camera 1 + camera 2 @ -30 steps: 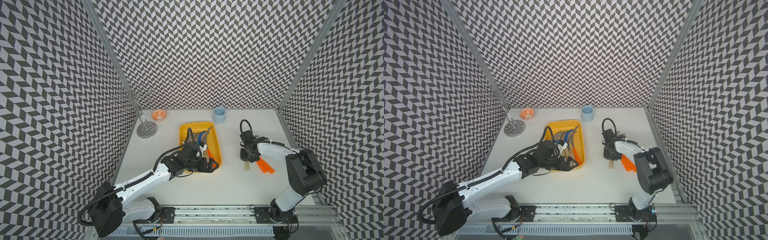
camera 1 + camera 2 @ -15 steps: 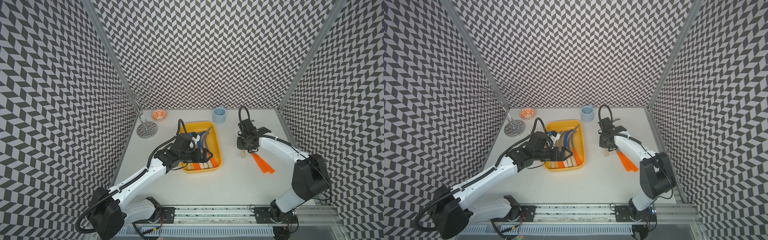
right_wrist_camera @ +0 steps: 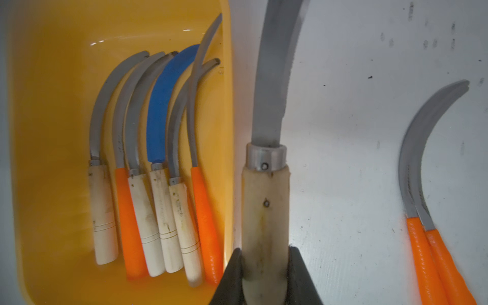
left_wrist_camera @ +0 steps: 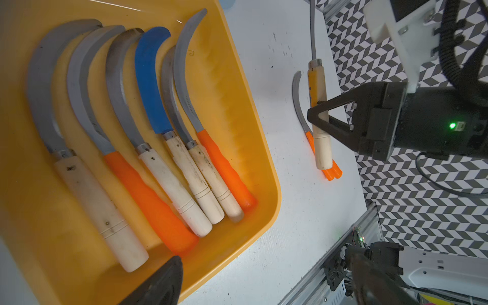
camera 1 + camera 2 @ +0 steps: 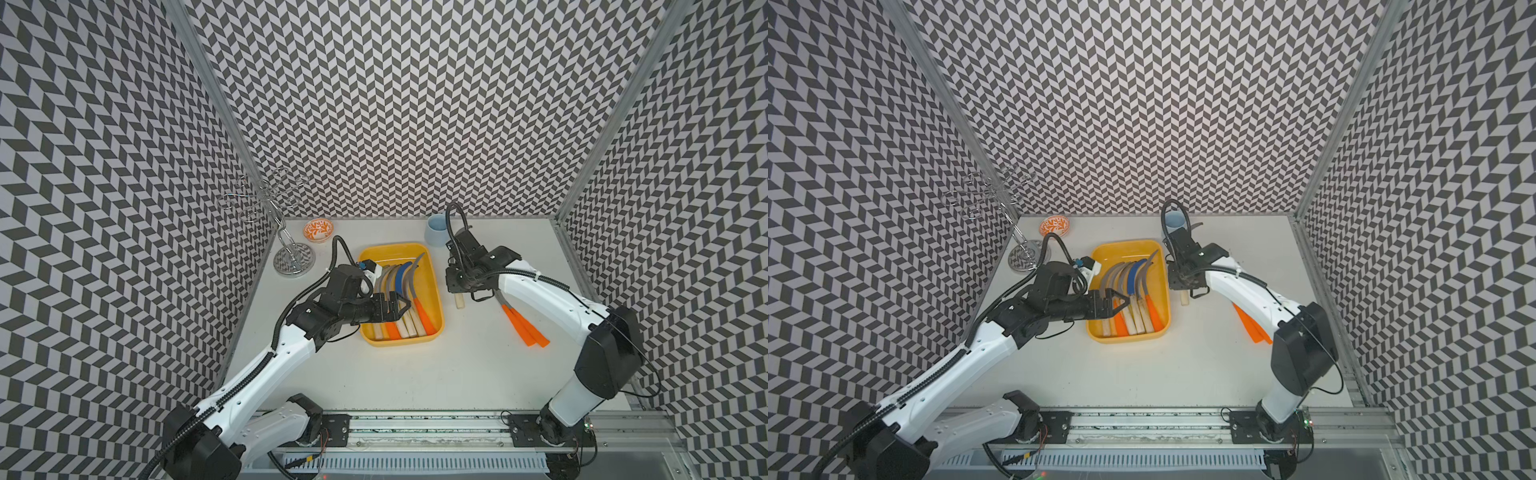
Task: Put small sickles into storage boxes
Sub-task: Pick up the sickle at the center of the board, then place the sickle in the storage box.
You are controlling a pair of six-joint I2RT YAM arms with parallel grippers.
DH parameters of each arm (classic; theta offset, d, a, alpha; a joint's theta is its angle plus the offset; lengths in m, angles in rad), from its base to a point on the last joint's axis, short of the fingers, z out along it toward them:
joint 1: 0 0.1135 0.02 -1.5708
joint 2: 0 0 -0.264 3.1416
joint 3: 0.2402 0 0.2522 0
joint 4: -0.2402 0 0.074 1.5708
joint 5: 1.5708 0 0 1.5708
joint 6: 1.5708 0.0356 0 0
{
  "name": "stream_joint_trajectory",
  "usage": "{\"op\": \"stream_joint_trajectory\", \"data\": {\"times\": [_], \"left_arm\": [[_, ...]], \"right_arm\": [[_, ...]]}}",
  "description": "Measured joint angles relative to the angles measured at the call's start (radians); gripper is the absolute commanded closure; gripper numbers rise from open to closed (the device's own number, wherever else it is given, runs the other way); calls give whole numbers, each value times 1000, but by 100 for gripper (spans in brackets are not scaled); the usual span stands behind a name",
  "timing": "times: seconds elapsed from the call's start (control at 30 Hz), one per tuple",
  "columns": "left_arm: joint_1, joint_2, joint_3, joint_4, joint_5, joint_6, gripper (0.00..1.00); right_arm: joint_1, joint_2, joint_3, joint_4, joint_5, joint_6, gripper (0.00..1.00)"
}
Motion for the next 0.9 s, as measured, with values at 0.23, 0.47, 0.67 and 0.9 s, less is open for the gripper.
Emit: {"op": "stream_joint_trajectory", "data": {"times": [0.23,0.47,0.67,0.9], "left_arm": [[45,-83,-65,-35,6,-1,0],[78,-164,-120,-72,9,-8,0],[95,-213,-156,-90,15,-21,0],[103,-234,-176,-106,18,-24,0]], "right_arm": [[72,88,106,-16,-6,4,95],[141,177,166,-19,-8,3,95],[186,259,192,-15,-5,-5,96],[195,336,192,0,8,-32,96]]}}
